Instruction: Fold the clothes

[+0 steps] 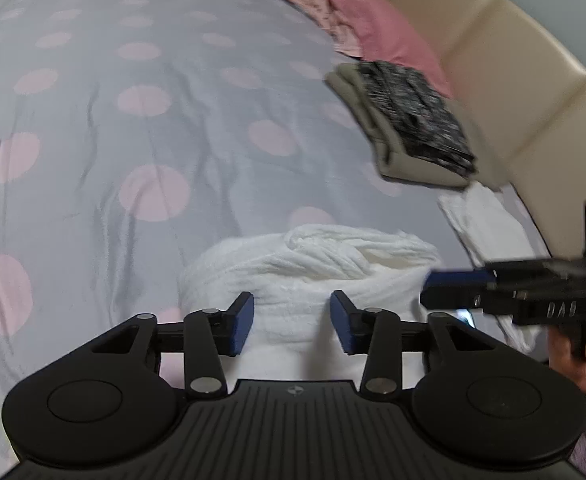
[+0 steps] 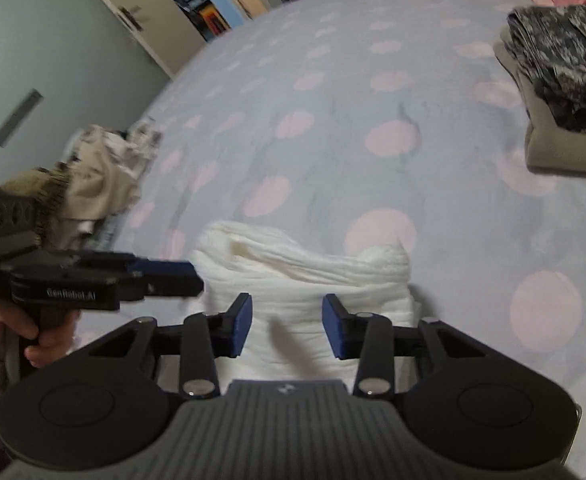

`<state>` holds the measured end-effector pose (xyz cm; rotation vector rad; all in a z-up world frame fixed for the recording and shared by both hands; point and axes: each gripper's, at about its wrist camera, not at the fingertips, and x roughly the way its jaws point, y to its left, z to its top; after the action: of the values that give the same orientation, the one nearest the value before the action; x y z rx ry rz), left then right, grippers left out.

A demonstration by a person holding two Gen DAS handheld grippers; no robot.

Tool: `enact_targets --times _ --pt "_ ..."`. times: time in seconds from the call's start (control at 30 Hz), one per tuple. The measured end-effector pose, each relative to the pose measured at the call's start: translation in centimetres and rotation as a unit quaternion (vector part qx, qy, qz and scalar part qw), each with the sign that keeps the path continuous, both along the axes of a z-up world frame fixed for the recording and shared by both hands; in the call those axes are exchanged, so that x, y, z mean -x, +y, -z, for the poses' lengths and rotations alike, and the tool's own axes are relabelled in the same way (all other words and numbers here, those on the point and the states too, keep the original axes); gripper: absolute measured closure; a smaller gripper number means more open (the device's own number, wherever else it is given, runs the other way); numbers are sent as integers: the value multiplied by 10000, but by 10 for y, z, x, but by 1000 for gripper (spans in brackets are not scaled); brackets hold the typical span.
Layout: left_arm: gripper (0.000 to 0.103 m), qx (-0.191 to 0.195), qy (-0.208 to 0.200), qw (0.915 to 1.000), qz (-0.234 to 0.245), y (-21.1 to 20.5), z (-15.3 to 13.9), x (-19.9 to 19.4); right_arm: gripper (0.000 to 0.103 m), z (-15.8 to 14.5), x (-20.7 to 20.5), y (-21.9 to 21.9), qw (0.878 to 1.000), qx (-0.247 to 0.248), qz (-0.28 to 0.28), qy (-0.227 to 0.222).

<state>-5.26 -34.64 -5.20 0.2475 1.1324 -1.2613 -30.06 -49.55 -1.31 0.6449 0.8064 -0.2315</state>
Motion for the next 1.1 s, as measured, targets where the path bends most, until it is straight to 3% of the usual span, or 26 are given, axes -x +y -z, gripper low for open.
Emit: enact_targets --times 0.07,0.13,0.3,0.37,0.43,0.5,0.6,0.83,1.1 --pt "71 -94 103 9998 -144 -5 13 -9 67 12 -8 -5 9996 98 82 262" --pt "77 -168 165 9995 -225 -8 25 -15 84 19 -9 -11 9990 98 141 418" --pt "84 -177 294 9988 -360 -7 39 -24 91 39 -12 -26 9963 95 289 808" --pt "84 -138 287 9990 -327 -3 33 -24 91 37 -12 -25 9961 107 296 824" --pt "83 -90 173 9997 -178 6 21 -19 81 33 -12 -21 9964 133 265 791" --pt "76 -24 -68 9999 87 18 7 -11 67 25 -9 -12 9974 215 132 674" --pt "74 49 -560 9967 585 44 -10 4 65 13 -5 2 9979 398 -115 502" --pt "74 -107 -1178 9797 1618 103 -13 33 64 -5 10 31 9970 526 -506 275" --pt "74 -315 -1905 9410 2780 145 15 75 64 -5 24 65 9944 534 -828 374"
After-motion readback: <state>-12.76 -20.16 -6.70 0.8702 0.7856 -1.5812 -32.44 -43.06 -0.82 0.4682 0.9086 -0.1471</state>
